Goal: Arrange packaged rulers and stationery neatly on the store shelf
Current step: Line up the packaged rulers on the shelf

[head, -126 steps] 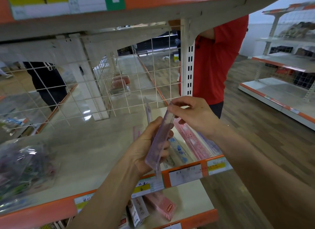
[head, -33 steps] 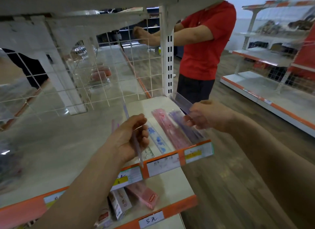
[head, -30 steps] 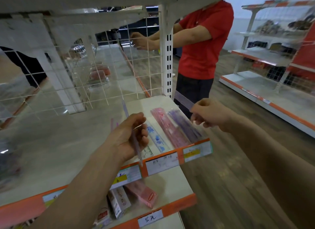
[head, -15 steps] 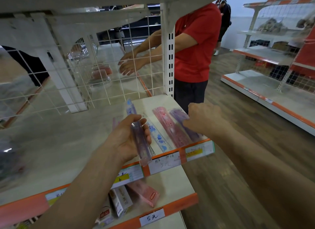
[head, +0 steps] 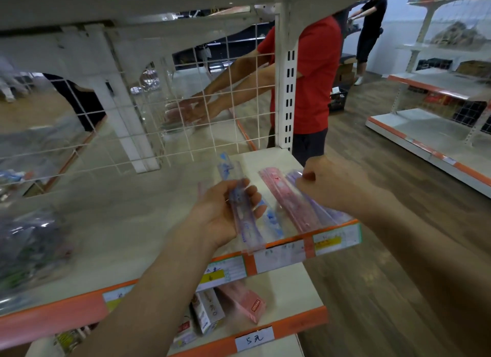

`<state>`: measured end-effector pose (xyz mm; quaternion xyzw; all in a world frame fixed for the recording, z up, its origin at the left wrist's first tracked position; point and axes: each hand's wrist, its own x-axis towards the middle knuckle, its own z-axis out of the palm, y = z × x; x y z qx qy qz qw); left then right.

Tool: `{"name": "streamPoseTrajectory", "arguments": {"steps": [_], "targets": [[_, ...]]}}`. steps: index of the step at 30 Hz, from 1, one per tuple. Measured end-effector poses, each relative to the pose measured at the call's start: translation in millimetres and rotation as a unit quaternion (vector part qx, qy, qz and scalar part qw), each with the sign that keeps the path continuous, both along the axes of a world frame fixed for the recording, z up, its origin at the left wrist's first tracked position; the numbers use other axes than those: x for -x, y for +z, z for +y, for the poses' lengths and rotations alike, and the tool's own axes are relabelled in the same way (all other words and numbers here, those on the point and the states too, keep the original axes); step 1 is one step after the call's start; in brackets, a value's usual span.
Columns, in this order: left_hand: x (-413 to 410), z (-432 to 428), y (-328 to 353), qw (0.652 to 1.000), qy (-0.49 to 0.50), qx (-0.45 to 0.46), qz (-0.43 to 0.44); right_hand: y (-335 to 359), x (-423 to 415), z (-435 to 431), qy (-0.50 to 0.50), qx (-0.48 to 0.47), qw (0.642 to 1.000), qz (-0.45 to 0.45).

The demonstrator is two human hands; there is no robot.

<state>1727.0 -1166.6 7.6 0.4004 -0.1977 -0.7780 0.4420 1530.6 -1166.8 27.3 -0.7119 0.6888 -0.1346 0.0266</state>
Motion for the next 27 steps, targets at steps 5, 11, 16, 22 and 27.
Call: {"name": "streamPoseTrajectory", "arguments": {"steps": [5, 11, 16, 22, 27], "targets": [[3, 2, 7, 1.000, 0.025, -0.001, -0.001, 12, -46, 23, 0.094, -0.018, 0.983, -0.159], [-10, 4, 10, 0.999, 0.021, -0.012, 0.026, -2, -75, 25, 0.121, -0.043, 0.966, -0.223], [-21, 7, 11, 0.998, 0.019, 0.032, 0.045, -5, -76, 18, 0.108, -0.115, 0.908, -0.388], [-22, 3, 6, 0.999, 0.030, 0.022, 0.025, 3, -57, 16, 0.071, -0.117, 0.876, -0.463], [-13, 2, 2, 0.999, 0.022, 0.006, 0.031, 10, -35, 19, 0.038, -0.112, 0.879, -0.462]]}}
